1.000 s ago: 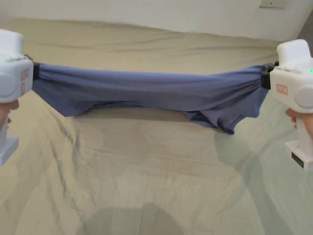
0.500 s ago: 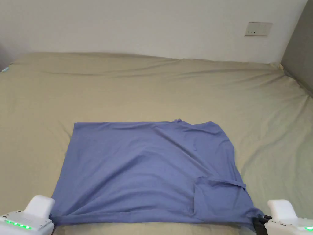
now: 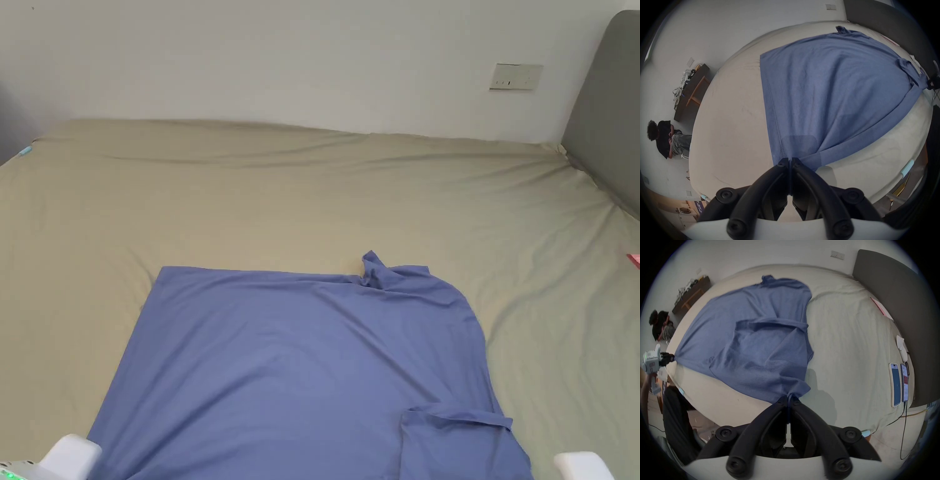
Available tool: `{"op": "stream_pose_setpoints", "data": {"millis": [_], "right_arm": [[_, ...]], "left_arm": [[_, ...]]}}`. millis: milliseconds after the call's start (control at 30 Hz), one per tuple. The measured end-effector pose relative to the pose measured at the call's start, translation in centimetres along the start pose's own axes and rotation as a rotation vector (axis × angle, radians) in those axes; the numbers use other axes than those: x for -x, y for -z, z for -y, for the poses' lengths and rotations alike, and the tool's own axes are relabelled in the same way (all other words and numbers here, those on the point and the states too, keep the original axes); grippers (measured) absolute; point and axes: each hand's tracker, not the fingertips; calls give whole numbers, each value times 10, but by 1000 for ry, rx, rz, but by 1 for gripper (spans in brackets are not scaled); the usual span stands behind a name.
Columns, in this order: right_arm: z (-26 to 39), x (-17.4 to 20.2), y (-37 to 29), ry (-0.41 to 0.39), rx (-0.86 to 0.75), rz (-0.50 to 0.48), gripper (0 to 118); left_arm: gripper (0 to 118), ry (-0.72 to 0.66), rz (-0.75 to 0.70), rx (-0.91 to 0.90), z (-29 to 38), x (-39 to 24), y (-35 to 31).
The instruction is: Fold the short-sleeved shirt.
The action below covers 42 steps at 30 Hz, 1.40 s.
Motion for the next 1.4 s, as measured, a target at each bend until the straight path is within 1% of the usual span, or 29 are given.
{"op": "stream_pose_setpoints", "data": {"millis": [100,167,200,233,267,300,333,367,400,433,467,500,600,667,733,767,800,833,867,900,933,967,1000,1033,1067,1100,1167,1267,1400], "right_arm": [[1,0,22,18,41,0,4],[3,2,35,-9,40,28,5],[3,2,40,-15,34,41,6],[3,4,42,-18,34,37,18],[3,6,42,-19,27,45,39],[2,8,38,-22,-3,76,71],[-1,10,30,-20,-23,141,99],[-4,9,24,-13,-25,174,102],[-8,9,12,6,-63,189,102],[-12,10,-4,26,-165,186,102],[-20,7,-23,40,-281,166,102],[-29,9,-42,47,-356,151,102],[-59,25,-100,49,-563,149,102],[-74,42,-135,17,-696,145,102],[-87,69,-170,-5,-795,160,101],[-90,79,-182,-15,-837,156,100],[-92,90,-192,-28,-884,142,96],[-93,99,-200,-42,-919,146,85],[-93,111,-207,-55,-969,157,68],[-92,122,-213,-69,-1008,176,46],[-91,131,-216,-89,-1028,193,15],[-89,141,-218,-113,-1044,227,8],[-88,148,-218,-135,-1062,225,7],[-87,154,-219,-150,-1065,223,4],[-87,159,-219,-166,-1045,219,2],[-87,164,-217,-172,-1040,222,2],[-88,168,-213,-178,-1037,231,2],[-88,173,-207,-179,-1038,233,2],[-86,175,-207,-209,-1053,256,2]], "left_arm": [[0,0,41,50,4,-4,7],[0,10,41,49,7,-7,12],[3,10,39,47,8,-9,14],[14,6,38,43,7,-10,15],[33,-12,37,37,6,-10,15],[57,-32,17,31,4,-9,13],[90,-53,-30,19,-1,-6,9],[101,-77,-28,-1,-5,-2,5],[105,-120,6,-37,-11,4,-5],[106,-161,32,-88,-17,8,-14],[105,-208,65,-148,-27,13,-28],[105,-241,70,-194,-38,16,-42],[105,-315,16,-423,-72,17,-95],[105,-377,-2,-589,-89,14,-134],[104,-434,-9,-739,-104,6,-174],[103,-456,-17,-795,-108,1,-189],[97,-483,-19,-862,-112,-6,-206],[82,-504,-25,-908,-117,-14,-218],[66,-495,-49,-931,-121,-23,-230],[44,-478,-76,-956,-124,-31,-239],[16,-465,-105,-978,-125,-39,-244],[7,-449,-137,-1004,-128,-46,-247],[5,-426,-159,-1018,-127,-53,-250],[0,-404,-169,-1021,-127,-58,-254],[0,-383,-175,-1029,-125,-63,-256],[0,-358,-206,-1032,-125,-69,-256],[0,-320,-215,-1027,-124,-77,-259],[0,-313,-175,-1052,-122,-83,-262],[0,-277,-184,-1054,-123,-78,-260]]}}
